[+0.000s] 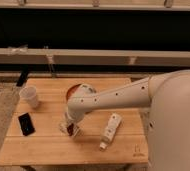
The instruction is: Place the pepper on the white sponge
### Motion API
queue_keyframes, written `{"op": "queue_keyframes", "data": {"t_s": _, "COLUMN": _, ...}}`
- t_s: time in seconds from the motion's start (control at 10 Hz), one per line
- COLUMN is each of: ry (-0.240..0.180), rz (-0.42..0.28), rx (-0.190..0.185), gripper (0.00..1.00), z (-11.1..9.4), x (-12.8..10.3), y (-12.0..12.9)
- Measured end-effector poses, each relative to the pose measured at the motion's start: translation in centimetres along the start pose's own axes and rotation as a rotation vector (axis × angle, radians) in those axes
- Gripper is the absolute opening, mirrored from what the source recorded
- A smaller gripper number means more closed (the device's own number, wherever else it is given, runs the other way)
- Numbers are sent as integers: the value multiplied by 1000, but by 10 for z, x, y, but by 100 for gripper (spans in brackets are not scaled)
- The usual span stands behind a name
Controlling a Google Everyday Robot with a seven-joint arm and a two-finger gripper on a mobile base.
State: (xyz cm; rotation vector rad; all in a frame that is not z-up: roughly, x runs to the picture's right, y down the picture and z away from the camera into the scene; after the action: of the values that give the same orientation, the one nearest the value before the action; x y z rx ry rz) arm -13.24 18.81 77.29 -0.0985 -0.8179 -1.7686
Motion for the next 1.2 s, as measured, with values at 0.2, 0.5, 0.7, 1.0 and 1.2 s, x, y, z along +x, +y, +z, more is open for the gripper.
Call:
{"op": "queue_keyframes", "data": {"t_s": 0.2, "ry": -5, "rz": -4, "rx": 13, "gripper": 22, "z": 8, "x": 3, "y": -4}}
{"op": "queue_keyframes", "data": {"t_s": 0.5, "ry": -11, "rz": -1, "rx": 16, "gripper": 51, "z": 18, "x": 7, "y": -4}}
{"op": "queue_keyframes", "data": {"t_s": 0.7, "ry": -17, "rz": 7, "rx": 9, "gripper": 70, "z": 25, "x": 10, "y": -2}}
{"op": "queue_keyframes", "data": {"t_s": 1.0, "ry": -24, "rz": 28, "rx": -6, "gripper": 80, "z": 33, "x": 13, "y": 8}}
{"op": "queue_keyframes", "data": {"t_s": 1.2, "ry": -26, "rz": 44, "rx": -12, "gripper": 80, "z": 32, "x": 13, "y": 14}}
